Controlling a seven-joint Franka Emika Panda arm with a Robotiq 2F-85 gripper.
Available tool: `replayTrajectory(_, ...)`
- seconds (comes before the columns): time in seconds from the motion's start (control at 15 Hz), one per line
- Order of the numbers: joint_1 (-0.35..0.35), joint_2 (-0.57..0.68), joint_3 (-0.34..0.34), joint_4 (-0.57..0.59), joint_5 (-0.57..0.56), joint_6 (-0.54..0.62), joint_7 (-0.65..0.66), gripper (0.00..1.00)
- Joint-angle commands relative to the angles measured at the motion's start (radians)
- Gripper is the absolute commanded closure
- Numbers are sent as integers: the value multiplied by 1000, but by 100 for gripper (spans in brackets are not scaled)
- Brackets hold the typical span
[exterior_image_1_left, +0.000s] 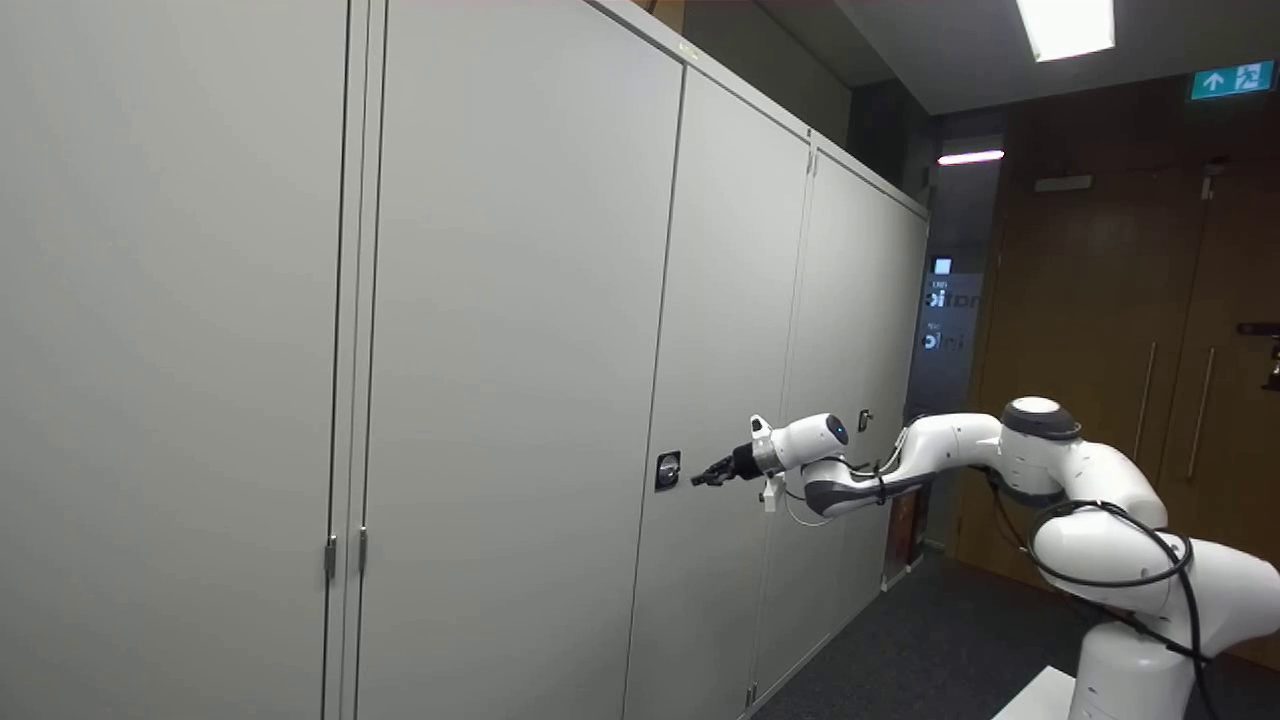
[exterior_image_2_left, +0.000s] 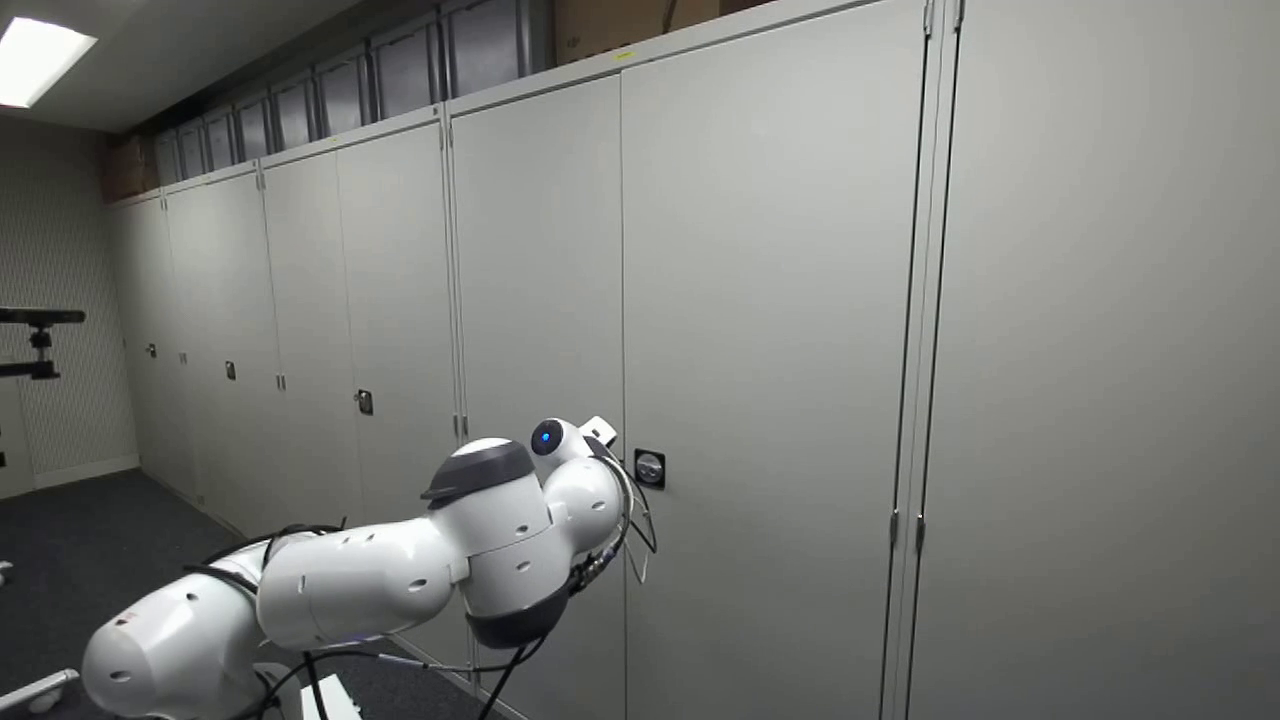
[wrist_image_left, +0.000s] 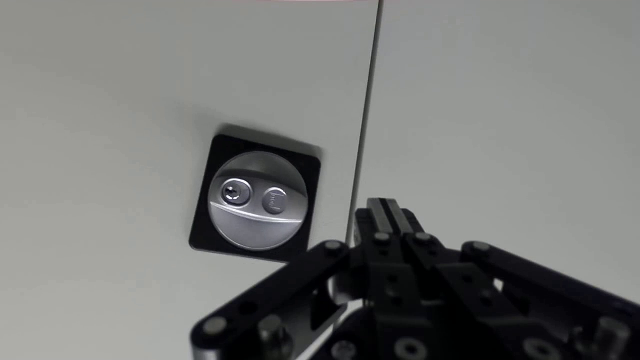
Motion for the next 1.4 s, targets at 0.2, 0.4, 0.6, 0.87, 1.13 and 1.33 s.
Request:
replayTrajectory(0.2,-89,-300,18,-171,284,34,-281,100)
replayTrajectory(0.4,-101,-400,38,-208,391,57,-399,100)
replayTrajectory(0.6,-110,-501,48,-235,486,106,-501,100)
replayTrajectory(0.87,-146,-658,78,-294,688,139,-675,100)
replayTrajectory(1.13,-237,-657,213,-350,851,8,-874,100)
replayTrajectory(1.33,-311,-744,296,-383,1037,-3,-1014,100)
